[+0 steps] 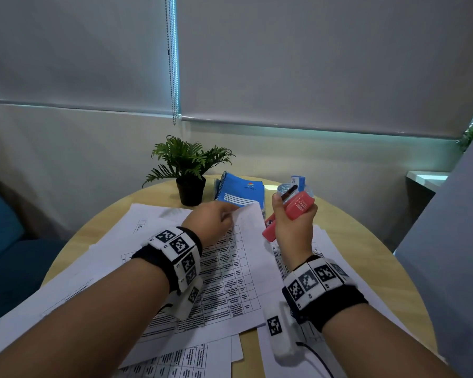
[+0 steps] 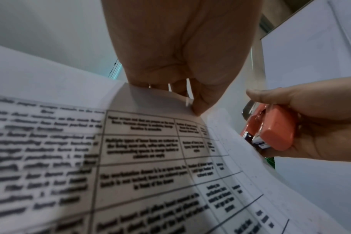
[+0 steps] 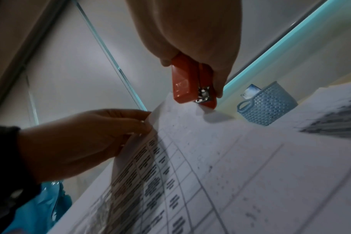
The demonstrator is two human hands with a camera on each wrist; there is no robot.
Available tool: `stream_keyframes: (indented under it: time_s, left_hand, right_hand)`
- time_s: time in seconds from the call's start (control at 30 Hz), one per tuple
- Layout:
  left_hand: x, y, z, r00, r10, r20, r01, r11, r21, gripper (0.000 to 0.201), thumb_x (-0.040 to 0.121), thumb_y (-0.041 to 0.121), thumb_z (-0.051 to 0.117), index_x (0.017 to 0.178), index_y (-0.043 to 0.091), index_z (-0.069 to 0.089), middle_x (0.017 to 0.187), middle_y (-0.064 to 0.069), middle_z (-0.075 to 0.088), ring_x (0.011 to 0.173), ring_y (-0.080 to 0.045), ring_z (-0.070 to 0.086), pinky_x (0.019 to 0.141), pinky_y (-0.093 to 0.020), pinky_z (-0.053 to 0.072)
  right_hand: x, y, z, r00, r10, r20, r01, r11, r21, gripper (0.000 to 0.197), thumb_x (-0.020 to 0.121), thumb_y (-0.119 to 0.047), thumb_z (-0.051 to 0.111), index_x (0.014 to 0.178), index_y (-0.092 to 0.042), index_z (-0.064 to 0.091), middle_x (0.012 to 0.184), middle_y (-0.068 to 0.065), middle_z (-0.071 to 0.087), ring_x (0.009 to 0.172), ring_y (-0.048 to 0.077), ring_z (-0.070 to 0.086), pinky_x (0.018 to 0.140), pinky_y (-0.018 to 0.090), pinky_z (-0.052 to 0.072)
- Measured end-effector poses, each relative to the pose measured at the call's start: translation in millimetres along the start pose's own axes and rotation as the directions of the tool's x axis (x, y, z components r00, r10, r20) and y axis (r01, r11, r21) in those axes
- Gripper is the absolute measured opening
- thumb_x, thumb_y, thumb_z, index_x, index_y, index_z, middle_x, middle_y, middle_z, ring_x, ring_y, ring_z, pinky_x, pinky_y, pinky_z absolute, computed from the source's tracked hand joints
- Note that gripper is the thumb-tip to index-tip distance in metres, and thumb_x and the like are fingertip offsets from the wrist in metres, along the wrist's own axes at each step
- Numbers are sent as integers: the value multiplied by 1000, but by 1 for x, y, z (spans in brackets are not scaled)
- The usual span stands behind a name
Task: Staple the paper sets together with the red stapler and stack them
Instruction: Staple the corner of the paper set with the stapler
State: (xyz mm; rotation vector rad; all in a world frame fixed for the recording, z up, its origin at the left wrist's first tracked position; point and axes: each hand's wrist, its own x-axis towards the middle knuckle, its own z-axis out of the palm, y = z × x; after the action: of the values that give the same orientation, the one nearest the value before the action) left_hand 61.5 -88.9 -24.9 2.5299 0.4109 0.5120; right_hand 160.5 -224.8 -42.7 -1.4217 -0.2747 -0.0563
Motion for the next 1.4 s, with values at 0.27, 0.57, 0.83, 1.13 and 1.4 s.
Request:
stream_keyframes:
  time_s: [0.27, 0.57, 0.83, 1.13, 1.4]
  left_hand:
    - [-8, 14, 3, 997, 72, 4, -71, 996, -47, 34, 88, 12, 49, 116, 22, 66, 112, -3, 67, 102, -18, 61, 91, -37, 49]
    - [-12, 20, -1, 992, 120, 29, -116, 986, -117, 31, 87, 9, 51, 112, 19, 67, 107, -4, 69, 98, -17, 62, 90, -36, 50]
    - [-13, 22, -1, 987, 150, 52, -142, 983, -119, 33, 89, 12, 48, 117, 21, 64, 109, -1, 67, 100, -15, 61, 91, -37, 50]
    - [-10, 8, 0, 981, 21, 195, -70, 965, 251, 7, 94, 27, 46, 98, 21, 46, 95, -3, 57, 99, -27, 57, 80, -35, 48]
    - [-2, -4, -25, 994, -47, -103, 58, 993, 102, 13, 97, 16, 38, 109, 11, 41, 72, -5, 54, 65, -24, 52, 54, -29, 37]
  right_hand:
    - [-6, -6, 12, 998, 19, -55, -18, 1000, 25, 47, 85, -44, 65, 119, -23, 40, 100, -1, 63, 93, 20, 64, 82, 30, 48]
    - [2, -6, 16, 989, 46, -138, -50, 998, -23, 28, 92, -46, 54, 96, -19, 54, 80, -6, 61, 84, 21, 61, 80, 31, 48]
    - [8, -8, 21, 974, 86, -209, -87, 996, 4, 27, 91, -45, 56, 71, -29, 50, 79, -2, 60, 85, 24, 63, 84, 39, 51]
    - [18, -1, 12, 994, 36, -105, -32, 999, 32, 24, 89, -43, 61, 82, -20, 59, 71, -7, 60, 74, 19, 61, 77, 34, 50]
    - [11, -37, -25, 969, -221, -113, 231, 969, 82, 22, 91, -31, 62, 92, -13, 50, 68, -5, 60, 38, -1, 54, 38, 15, 43]
